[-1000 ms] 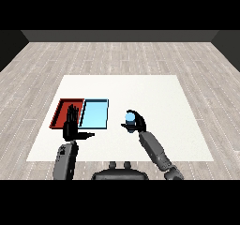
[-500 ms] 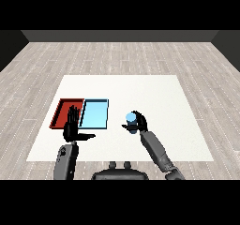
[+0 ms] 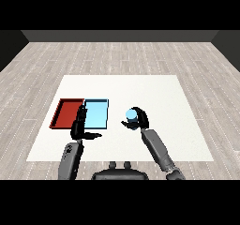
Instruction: Pick the blue can and put it in the blue box
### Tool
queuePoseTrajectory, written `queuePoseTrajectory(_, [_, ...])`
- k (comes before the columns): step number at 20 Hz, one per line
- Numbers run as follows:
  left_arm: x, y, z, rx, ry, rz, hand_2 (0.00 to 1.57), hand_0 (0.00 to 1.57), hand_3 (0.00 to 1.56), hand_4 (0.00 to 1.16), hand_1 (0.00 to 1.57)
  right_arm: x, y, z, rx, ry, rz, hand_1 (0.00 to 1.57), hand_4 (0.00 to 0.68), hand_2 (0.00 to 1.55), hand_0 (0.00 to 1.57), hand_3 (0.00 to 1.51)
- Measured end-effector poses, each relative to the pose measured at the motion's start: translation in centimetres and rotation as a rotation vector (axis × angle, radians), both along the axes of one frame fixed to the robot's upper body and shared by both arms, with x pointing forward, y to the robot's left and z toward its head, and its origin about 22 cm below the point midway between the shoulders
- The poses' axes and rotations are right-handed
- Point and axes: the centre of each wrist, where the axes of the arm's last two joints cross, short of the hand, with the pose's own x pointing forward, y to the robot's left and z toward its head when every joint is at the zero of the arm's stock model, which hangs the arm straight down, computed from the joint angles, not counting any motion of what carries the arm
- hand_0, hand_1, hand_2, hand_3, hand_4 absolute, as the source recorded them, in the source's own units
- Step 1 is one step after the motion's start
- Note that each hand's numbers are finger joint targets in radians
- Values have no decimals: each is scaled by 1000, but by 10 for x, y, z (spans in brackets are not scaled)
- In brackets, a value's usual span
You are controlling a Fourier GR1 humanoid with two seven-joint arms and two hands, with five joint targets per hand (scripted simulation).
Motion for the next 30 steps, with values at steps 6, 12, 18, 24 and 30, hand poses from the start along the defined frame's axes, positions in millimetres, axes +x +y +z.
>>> queuePoseTrajectory(6, [8,-20,-2,-8,52,-71,0,0,0,0,0,6,10,30,9,-110,46,1432,661,1451,1432,1424])
queuePoseTrajectory(12, [13,-33,-8,-12,80,-103,0,0,0,0,0,6,16,46,14,-164,70,1431,654,1437,1431,1412])
queuePoseTrajectory(18, [27,-51,-11,4,101,-131,0,0,0,0,0,17,18,53,14,-178,79,1434,654,1429,1434,1407])
queuePoseTrajectory(24, [41,-70,-3,30,111,-156,0,0,0,0,0,18,23,58,16,-184,95,1422,661,1444,1422,1412])
queuePoseTrajectory(30, [47,-89,-12,33,160,-174,0,0,0,0,0,23,29,66,17,-196,113,1404,662,1447,1404,1412])
